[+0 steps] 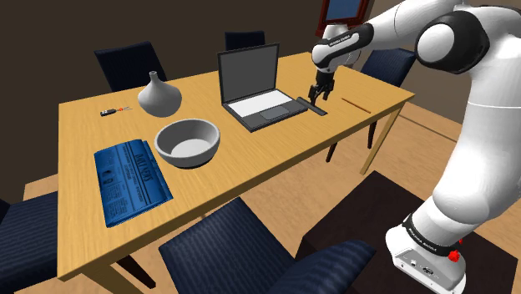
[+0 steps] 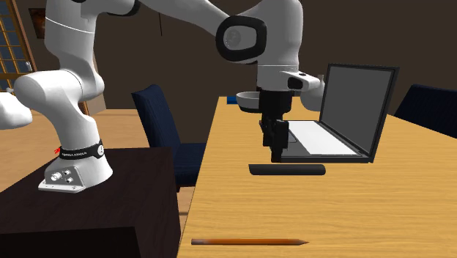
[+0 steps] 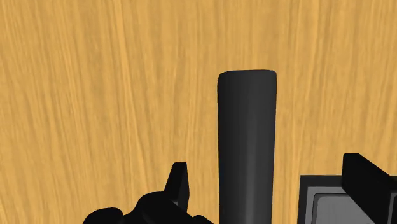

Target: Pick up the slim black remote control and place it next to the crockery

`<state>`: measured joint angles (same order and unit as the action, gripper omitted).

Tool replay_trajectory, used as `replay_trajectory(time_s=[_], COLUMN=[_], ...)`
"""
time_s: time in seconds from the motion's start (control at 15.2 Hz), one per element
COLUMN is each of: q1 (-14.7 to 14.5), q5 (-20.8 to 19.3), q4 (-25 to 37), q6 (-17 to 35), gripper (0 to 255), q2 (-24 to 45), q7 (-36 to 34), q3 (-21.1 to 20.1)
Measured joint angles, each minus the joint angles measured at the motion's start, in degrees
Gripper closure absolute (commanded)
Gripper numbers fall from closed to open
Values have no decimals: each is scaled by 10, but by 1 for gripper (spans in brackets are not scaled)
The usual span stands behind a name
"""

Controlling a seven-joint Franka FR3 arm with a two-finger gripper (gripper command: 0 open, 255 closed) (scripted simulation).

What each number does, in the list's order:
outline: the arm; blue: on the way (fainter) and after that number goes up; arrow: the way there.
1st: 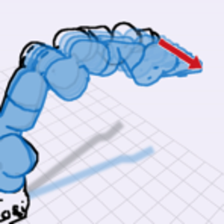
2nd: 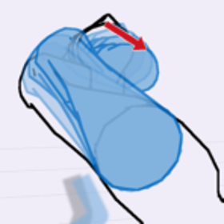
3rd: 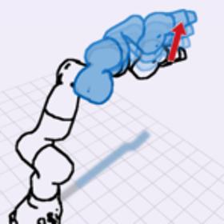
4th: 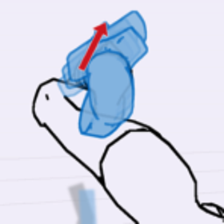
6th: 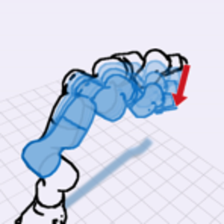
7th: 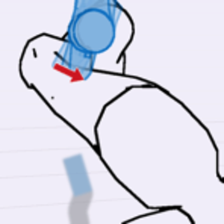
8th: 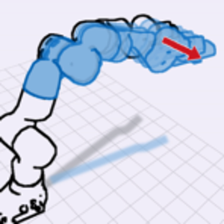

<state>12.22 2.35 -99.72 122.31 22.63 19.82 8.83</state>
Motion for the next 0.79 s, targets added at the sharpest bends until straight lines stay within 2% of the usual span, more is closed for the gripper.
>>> replay_trajectory(time_s=[0.46, 0.79], q1=[4, 4], q5=[6, 6], q4=[-5, -9], q6=[39, 45], gripper=[0, 0], q2=[33, 35], q7=[3, 4], q3=[-2, -2])
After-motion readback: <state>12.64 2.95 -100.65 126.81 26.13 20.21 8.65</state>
